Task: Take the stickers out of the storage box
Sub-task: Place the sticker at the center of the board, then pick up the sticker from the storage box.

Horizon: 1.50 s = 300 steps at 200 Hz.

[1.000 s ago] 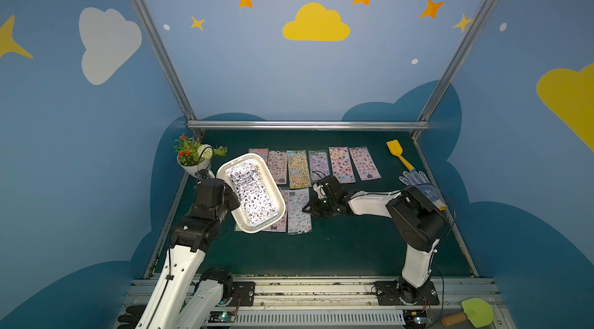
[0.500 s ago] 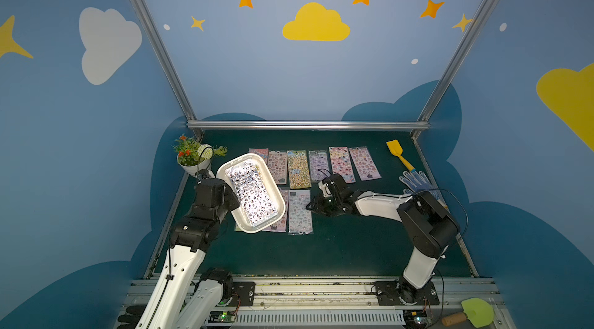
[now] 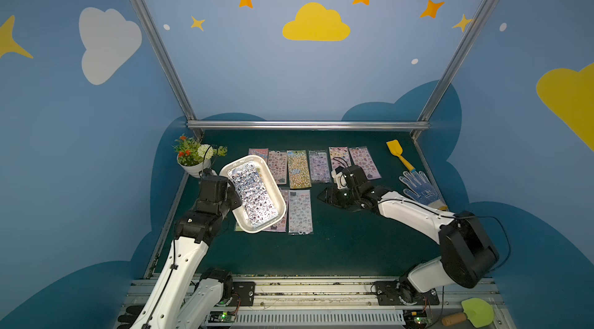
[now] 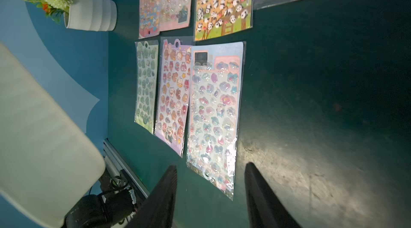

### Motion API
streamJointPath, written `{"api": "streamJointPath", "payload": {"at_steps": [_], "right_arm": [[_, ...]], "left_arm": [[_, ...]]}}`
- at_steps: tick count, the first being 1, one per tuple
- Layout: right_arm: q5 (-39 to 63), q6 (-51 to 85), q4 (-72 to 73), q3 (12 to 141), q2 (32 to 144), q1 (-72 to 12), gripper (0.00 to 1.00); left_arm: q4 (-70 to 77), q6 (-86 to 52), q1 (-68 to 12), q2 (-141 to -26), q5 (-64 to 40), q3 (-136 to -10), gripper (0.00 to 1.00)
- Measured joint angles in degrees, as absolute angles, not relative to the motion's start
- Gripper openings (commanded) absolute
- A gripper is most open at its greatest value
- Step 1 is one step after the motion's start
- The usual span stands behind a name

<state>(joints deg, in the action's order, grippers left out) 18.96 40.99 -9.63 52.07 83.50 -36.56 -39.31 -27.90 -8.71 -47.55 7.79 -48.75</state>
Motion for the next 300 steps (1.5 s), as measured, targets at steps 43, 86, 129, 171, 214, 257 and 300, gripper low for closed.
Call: {"api": "streamJointPath", "payload": {"at_steps": [43, 86, 129, 171, 214, 257, 300], "right_arm": [[18.59, 32.97, -18.06, 55.48, 76.12, -35.68, 0.53], [18.39, 27.22, -25.21, 64.34, 72.79, -36.07, 0.53], [16.91, 23.64, -31.09, 75.50, 74.00, -40.88, 0.50], [14.44, 21.63, -35.59, 88.05, 83.05, -47.44, 0.36], [11.35, 20.27, -40.91, 100.71, 96.40, -52.82, 0.25], [9.58, 19.11, -44.71, 110.24, 107.37, -56.49, 0.20], [7.62, 18.98, -48.58, 120.44, 117.32, -58.94, 0.23]], "left_arm": [[-39.83, -30.33, -8.78, -50.15, 5.98, -50.61, 0.04], [-37.01, -33.71, -10.52, -51.29, 6.09, -49.71, 0.04], [-30.06, -37.74, -11.68, -52.03, 6.81, -44.25, 0.04], [-23.09, -41.10, -12.05, -51.05, 8.08, -37.76, 0.04], [-16.71, -42.28, -12.40, -49.69, 9.30, -31.86, 0.04], [-12.71, -42.19, -12.40, -47.00, 9.32, -29.32, 0.04], [-10.04, -42.28, -12.58, -46.11, 8.91, -27.27, 0.04]]}}
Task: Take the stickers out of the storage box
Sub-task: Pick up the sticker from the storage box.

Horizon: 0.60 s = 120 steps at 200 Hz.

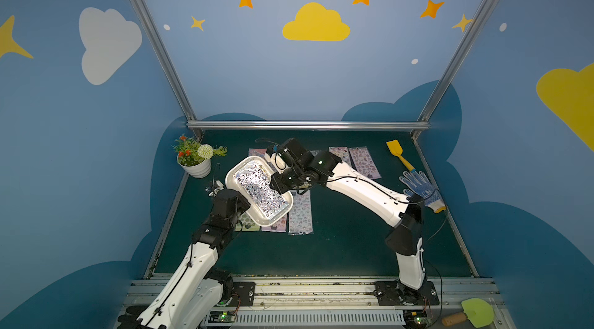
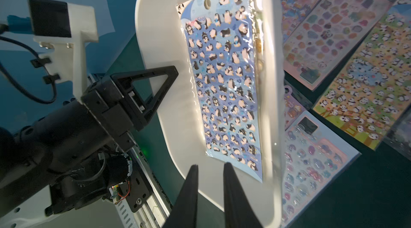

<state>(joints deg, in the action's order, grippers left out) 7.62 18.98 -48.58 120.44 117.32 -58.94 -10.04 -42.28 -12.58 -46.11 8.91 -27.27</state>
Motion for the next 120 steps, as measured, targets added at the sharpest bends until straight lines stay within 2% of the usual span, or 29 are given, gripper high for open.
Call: {"api": "streamJointPath", "payload": {"at_steps": [120], "right_arm": [[-4.64, 19.20, -52.10, 131.07, 130.43, -60.18, 0.35]], "left_arm": [[-8.36, -43.07, -15.20, -51.09, 9.76, -24.49, 0.04]]}}
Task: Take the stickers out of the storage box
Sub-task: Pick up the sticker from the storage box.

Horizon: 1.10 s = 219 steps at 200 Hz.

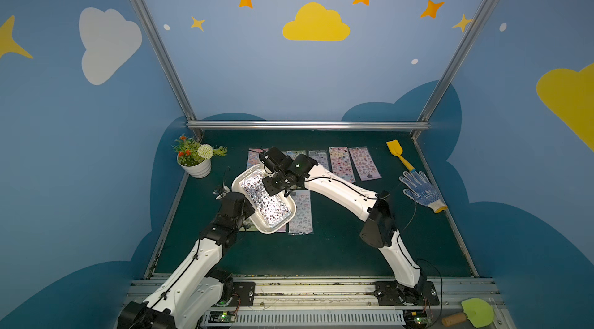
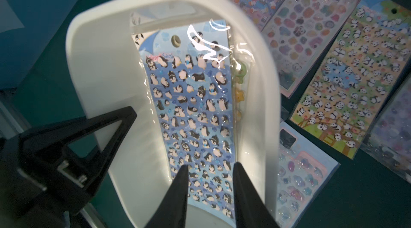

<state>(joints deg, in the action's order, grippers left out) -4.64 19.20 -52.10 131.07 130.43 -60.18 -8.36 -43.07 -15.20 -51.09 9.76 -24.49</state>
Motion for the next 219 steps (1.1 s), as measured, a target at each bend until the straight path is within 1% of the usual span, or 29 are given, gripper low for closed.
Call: {"api": "streamJointPath", "payload": {"at_steps": [48, 77, 101, 130, 147, 192, 219], "right_arm": [[-6.61, 19.49, -52.47, 133.19, 134.87, -60.49, 0.41], [-8.12, 19.70, -52.73, 133.19, 135.52, -60.84, 0.46], [-8.71, 19.70, -52.77, 133.19, 135.52, -61.04, 0.49], [-9.08, 19.77, -52.75, 133.19, 135.85, -61.08, 0.57], [-9.80, 19.68, -52.64, 133.19, 136.33, -61.30, 0.60], [-12.29, 19.29, -51.75, 133.19, 137.78, -62.11, 0.61], [-12.80, 19.29, -51.44, 133.19, 138.30, -62.15, 0.59]], "left_arm": [[-8.14, -43.40, -15.20, -51.31, 9.74, -24.49, 0.04], [-8.01, -43.42, -15.40, -51.51, 9.65, -24.49, 0.04], [-7.90, -43.46, -15.42, -51.55, 9.52, -24.49, 0.04], [-7.90, -43.48, -15.44, -51.51, 9.43, -24.49, 0.04], [-7.94, -43.46, -15.49, -51.22, 9.37, -24.49, 0.04], [-7.99, -43.44, -15.66, -51.05, 9.34, -24.49, 0.04], [-8.05, -43.40, -15.81, -51.05, 9.39, -24.49, 0.04]]}}
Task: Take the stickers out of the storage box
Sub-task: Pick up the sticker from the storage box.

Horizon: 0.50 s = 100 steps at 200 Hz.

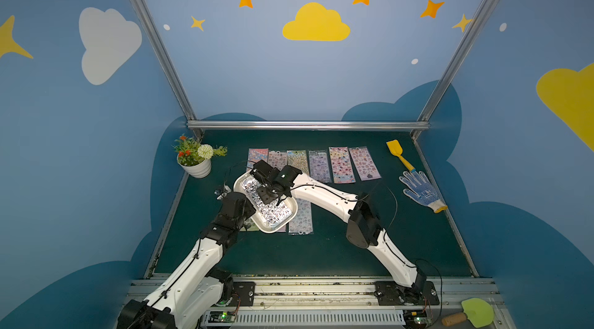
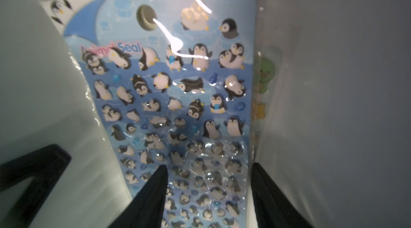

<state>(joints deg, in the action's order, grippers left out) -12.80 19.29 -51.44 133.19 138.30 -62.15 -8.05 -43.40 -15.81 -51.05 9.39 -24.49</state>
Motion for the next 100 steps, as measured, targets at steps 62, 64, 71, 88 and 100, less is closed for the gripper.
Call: {"api": "streamJointPath", "payload": {"at_steps": [62, 64, 71, 88, 100], "right_arm": [[-12.43, 19.68, -51.11, 133.19, 138.30, -62.13, 0.49], [-12.36, 19.70, -51.11, 133.19, 138.30, -62.13, 0.48], [-12.03, 19.84, -51.09, 133.19, 138.30, -62.08, 0.47], [-10.76, 20.10, -50.89, 133.19, 138.30, -61.93, 0.42], [-9.43, 20.32, -50.74, 133.16, 138.30, -61.80, 0.39]], "left_arm": [[-8.49, -43.40, -15.81, -50.98, 9.61, -24.51, 0.04], [-8.51, -43.40, -15.81, -50.98, 9.61, -24.51, 0.04], [-8.60, -43.40, -15.84, -50.98, 9.61, -24.51, 0.04], [-8.93, -43.40, -15.81, -50.98, 9.63, -24.51, 0.04], [-9.21, -43.35, -15.81, -50.98, 9.72, -24.51, 0.04]]}}
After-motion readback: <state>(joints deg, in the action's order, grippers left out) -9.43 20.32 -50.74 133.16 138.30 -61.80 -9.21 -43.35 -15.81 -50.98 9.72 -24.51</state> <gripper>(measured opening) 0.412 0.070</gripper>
